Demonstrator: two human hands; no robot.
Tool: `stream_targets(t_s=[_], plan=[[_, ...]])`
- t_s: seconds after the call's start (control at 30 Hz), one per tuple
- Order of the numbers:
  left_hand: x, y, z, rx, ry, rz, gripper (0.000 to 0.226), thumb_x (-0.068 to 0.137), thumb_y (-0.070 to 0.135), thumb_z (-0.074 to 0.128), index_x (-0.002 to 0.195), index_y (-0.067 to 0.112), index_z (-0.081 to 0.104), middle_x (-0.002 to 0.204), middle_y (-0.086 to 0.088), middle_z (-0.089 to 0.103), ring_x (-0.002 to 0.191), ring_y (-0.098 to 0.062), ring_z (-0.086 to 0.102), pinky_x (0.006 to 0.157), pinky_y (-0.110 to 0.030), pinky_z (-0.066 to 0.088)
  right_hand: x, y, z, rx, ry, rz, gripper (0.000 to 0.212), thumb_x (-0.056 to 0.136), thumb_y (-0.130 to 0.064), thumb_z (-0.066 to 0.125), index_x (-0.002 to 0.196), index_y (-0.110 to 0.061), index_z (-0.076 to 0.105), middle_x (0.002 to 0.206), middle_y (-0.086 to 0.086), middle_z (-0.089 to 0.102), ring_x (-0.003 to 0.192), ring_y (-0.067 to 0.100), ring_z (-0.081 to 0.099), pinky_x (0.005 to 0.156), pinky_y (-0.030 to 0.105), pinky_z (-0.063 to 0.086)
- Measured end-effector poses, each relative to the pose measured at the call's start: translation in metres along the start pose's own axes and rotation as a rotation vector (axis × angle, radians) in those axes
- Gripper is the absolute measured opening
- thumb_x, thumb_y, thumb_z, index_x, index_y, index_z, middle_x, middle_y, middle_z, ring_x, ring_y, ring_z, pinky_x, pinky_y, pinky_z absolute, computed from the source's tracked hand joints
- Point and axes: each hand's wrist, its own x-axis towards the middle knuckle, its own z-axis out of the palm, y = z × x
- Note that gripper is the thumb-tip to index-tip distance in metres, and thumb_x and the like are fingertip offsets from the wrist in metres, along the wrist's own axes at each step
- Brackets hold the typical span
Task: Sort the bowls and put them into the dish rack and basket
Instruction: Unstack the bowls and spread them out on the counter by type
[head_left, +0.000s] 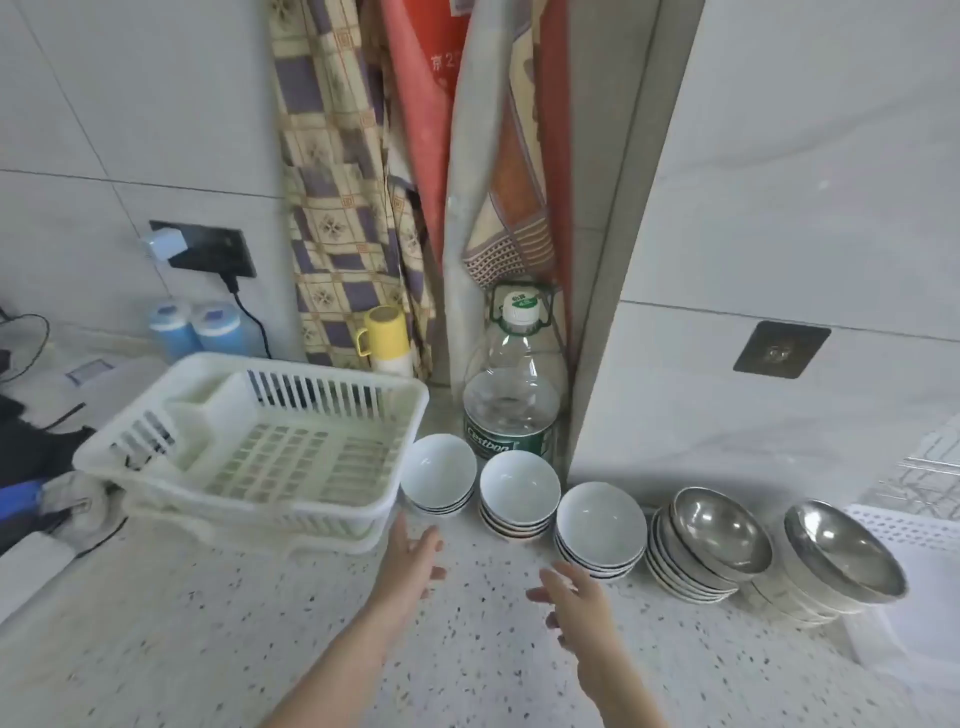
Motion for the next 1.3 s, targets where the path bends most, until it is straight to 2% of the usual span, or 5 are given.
stream_targets(t_s=[0.27,0.53,0.63,0.9,1.3], plan=[[0.04,0.01,-0.01,-0.018,-0.06,-0.183,0.041,0.102,0.039,0.045,0.136,0.024,0.026,0.113,-0.008,0.066,0.069,-0.02,0.063,0.057,-0.026,0.039,0.037,-0.019,0.054,0.115,0.145,0.104,0.051,0.099,-0.035,0.049,0.139,-0.003,0.042,0.099,0.007,0.071,0.064,0.016,0.044,0.05,0.025,0.031],[0.062,0.009,-0.013,-0.155,-0.048,-0.132,0.019,0.103,0.039,0.047,0.096,0.021,0.048,0.094,-0.009,0.073,0.042,-0.018,0.064,0.046,-0.025,0.04,0.064,-0.027,0.087,0.162,0.308,0.099,0.031,0.097,-0.03,0.046,0.112,-0.004,0.054,0.084,0.003,0.073,0.061,0.019,0.043,0.06,0.029,0.039],[0.063,0.007,-0.013,-0.169,-0.053,-0.086,0.023,0.102,0.039,0.048,0.084,0.027,0.054,0.09,-0.005,0.076,0.042,-0.016,0.065,0.044,-0.023,0.041,0.068,-0.025,0.093,0.109,0.378,0.077,0.024,0.095,-0.023,0.044,0.109,-0.006,0.054,0.074,-0.002,0.072,0.053,0.016,0.046,0.05,0.024,0.04],[0.072,0.006,-0.013,-0.172,0.001,-0.111,0.037,0.102,0.04,0.047,0.075,0.019,0.063,0.083,-0.001,0.076,0.036,-0.012,0.059,0.046,-0.025,0.036,0.076,-0.022,0.091,0.053,0.471,0.041,0.022,0.092,-0.027,0.047,0.08,-0.014,0.06,0.068,-0.003,0.072,0.05,0.015,0.047,0.053,0.026,0.038],[0.075,0.008,-0.002,-0.365,0.058,-0.036,0.024,0.103,0.017,0.05,0.08,0.022,0.057,0.063,-0.003,0.075,0.034,-0.011,0.056,0.035,-0.021,0.045,0.08,-0.029,0.101,0.092,0.603,-0.025,0.017,0.083,-0.005,0.047,0.094,-0.014,0.057,0.063,-0.002,0.071,0.053,0.016,0.051,0.053,0.025,0.037]])
